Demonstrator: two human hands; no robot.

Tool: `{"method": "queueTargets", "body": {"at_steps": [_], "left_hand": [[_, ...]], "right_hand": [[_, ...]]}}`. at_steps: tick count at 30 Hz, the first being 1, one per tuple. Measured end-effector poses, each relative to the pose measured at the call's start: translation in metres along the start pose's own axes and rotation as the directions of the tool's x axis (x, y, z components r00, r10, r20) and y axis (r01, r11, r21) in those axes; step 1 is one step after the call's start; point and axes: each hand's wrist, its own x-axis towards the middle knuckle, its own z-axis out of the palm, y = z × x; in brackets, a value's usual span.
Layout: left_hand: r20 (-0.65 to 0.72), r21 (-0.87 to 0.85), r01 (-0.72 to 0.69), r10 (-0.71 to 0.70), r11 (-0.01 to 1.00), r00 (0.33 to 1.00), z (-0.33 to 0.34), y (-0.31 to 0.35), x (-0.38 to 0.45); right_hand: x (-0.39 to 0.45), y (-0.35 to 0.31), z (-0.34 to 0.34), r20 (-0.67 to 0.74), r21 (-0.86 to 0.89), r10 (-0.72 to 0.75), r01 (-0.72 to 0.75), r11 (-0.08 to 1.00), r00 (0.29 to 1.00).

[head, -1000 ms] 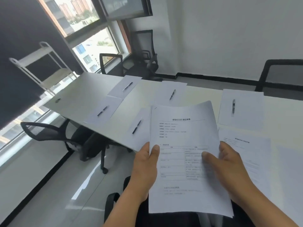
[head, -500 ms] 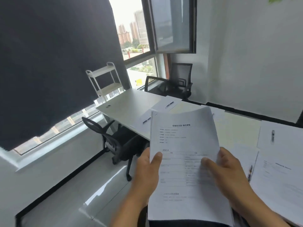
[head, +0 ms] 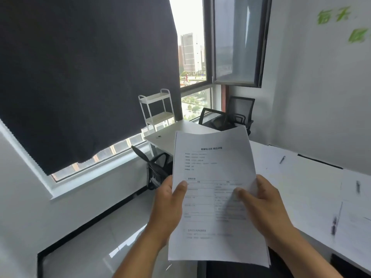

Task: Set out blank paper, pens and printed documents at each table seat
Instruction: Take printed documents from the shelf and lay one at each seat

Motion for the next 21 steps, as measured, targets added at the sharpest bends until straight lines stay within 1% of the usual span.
{"method": "queueTargets", "body": {"at_steps": [5, 10, 16, 21], "left_hand": [[-0.061, -0.016, -0.040, 0.039, 0.999, 0.997, -0.018, 0.015, 0.019], [-0.060, -0.004, -0.038, 0.037, 0.999, 0.998, -0.014, 0.012, 0.042], [-0.017, -0.004, -0.041, 0.041, 0.999, 0.999, 0.000, -0.003, 0.073], [0.048, 0.002, -0.022, 0.022, 1.000, 0.999, 0.002, -0.022, 0.120]], "right_hand": [[0.018, -0.019, 0.021, 0.010, 0.040, -0.030, 0.030, 0.999, 1.000], [0.038, -0.011, 0.028, 0.019, 0.070, -0.028, 0.027, 0.997, 0.999], [0.067, 0.006, 0.027, -0.013, 0.053, 0.014, -0.013, 0.999, 1.000], [0.096, 0.016, 0.044, -0.056, 0.054, 0.052, -0.049, 0.997, 0.997]]}}
